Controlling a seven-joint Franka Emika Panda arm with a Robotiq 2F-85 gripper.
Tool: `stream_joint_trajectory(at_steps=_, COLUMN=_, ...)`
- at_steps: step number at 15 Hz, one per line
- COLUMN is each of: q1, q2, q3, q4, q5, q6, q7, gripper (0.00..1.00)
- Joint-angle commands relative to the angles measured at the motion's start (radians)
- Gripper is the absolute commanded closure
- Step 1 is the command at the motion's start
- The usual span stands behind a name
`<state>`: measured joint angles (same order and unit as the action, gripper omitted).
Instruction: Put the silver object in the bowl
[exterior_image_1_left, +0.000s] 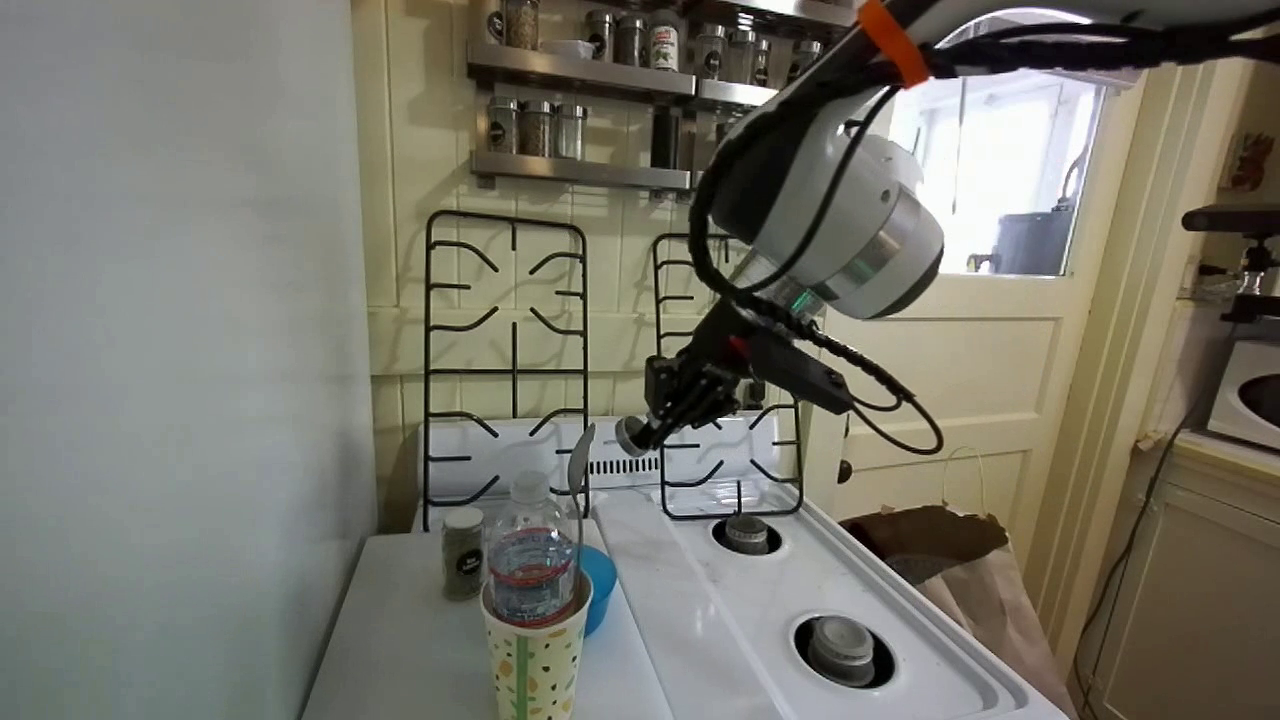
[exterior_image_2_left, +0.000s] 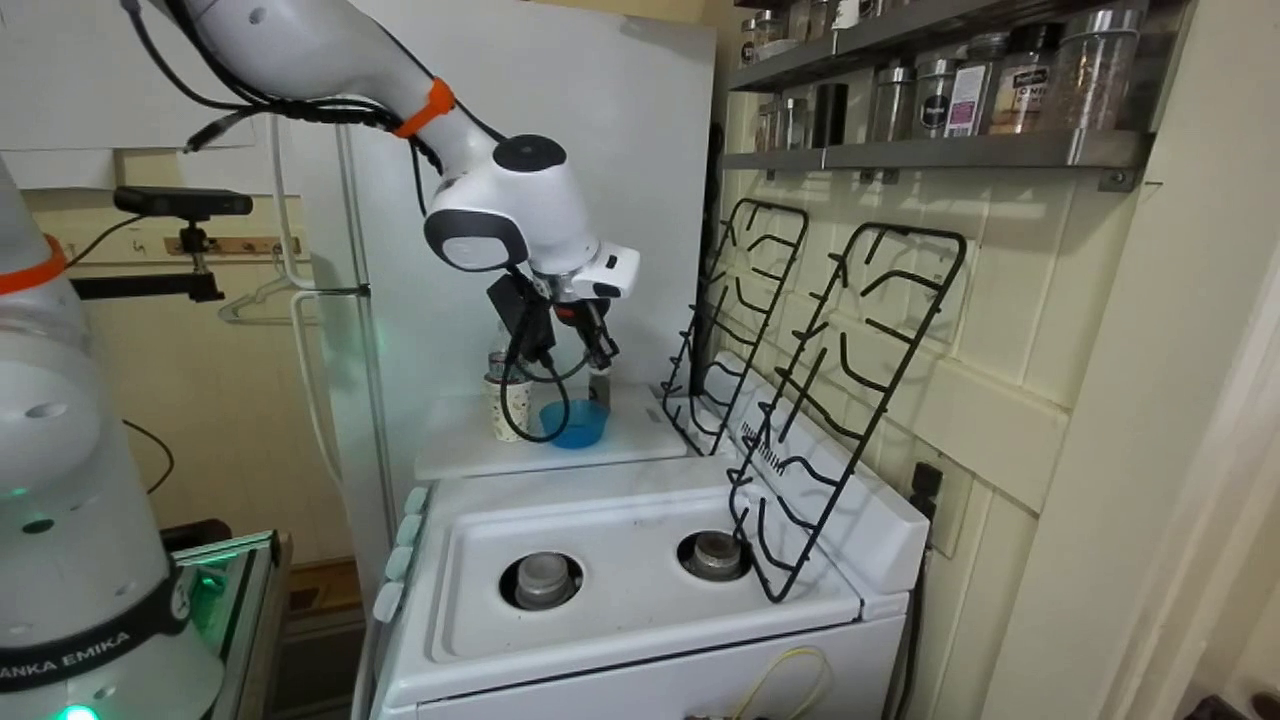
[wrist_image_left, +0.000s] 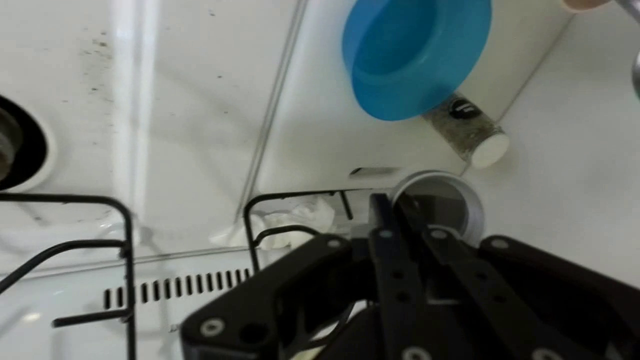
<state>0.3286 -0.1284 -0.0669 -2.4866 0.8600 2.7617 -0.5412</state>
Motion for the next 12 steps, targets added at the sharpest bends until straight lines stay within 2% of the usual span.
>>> stream_joint_trajectory(at_steps=1, q1=0.017, q2=0.156, q3=-0.030, q4=0.140, q5=0.113, q6=-0.156, q7=-0.140, gripper=0.99)
stream_joint_trajectory(at_steps=3, q1=0.004, q2=0.222, q3=-0.026, q4=0.191, q5=0.122, q6=-0.196, q7=-0.164, gripper=0.99)
stream_joint_trajectory(at_steps=4, q1=-0.081, q2=0.254, q3=0.057, q4=0.218, q5=0.118, q6=-0.217, q7=-0.170, gripper=0.99)
stream_joint_trajectory(at_steps=10, q1=-0.172, q2=0.420, q3=0.167, q4=0.351, q5=0.025, q6=-0.336, q7=-0.143, gripper=0.99)
stream_joint_trajectory(at_steps=11, q1=-0.182, q2=0.441, q3=0.177, q4=0.368, q5=0.012, q6=-0.358, q7=-0.134, gripper=0.73)
stream_joint_trajectory(at_steps=12, q1=-0.190, q2=0.453, q3=0.184, q4=0.378, q5=-0.006, q6=-0.374, q7=-0.120, gripper=0.68)
